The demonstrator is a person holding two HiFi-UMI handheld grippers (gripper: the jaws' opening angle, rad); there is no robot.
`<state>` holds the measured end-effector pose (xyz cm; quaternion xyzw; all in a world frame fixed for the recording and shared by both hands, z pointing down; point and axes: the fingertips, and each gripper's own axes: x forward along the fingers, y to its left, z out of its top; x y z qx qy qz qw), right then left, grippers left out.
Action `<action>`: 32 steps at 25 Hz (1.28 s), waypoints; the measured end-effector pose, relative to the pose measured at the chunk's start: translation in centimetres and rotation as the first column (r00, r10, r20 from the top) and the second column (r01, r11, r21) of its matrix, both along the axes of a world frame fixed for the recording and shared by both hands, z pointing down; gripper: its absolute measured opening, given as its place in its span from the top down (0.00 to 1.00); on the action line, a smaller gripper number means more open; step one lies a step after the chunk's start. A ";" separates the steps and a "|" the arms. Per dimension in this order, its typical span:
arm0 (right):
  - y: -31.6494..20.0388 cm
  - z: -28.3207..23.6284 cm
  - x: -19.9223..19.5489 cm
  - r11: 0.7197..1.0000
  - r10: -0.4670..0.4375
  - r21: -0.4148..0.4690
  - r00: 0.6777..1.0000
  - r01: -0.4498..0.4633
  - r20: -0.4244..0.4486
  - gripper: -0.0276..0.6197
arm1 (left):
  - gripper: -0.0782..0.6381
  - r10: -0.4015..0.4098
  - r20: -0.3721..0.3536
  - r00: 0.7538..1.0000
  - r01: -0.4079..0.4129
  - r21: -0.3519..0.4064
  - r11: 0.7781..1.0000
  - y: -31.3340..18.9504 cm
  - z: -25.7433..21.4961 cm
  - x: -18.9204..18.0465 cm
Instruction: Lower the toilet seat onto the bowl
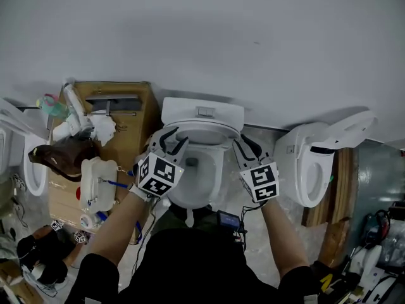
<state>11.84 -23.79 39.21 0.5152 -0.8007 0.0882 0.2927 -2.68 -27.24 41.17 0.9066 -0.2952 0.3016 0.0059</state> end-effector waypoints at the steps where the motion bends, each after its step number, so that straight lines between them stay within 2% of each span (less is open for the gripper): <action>1: -0.5 0.9 0.0 1.000 -0.008 -0.014 1.000 0.007 -0.005 0.82 | 0.69 -0.003 0.021 1.000 0.003 -0.001 1.000 -0.5 0.8 0.2; 10: -3.4 8.4 0.1 0.990 -0.067 -0.127 0.996 0.059 -0.059 0.82 | 0.69 -0.027 0.149 0.988 0.038 -0.069 0.997 -3.0 7.4 1.4; 16: -5.2 11.1 0.3 0.985 -0.124 -0.145 0.973 0.097 -0.193 0.82 | 0.69 0.003 0.249 0.968 0.006 -0.038 0.999 -4.3 9.6 2.3; 24: -6.1 12.1 -0.4 0.978 -0.184 -0.143 0.945 0.149 -0.270 0.82 | 0.70 0.008 0.241 0.971 0.010 -0.073 0.997 -5.5 10.4 2.6; 32: -6.2 12.7 -0.7 0.980 -0.175 -0.142 0.938 0.138 -0.300 0.82 | 0.70 0.008 0.215 0.977 0.017 -0.112 0.994 -5.2 11.5 2.7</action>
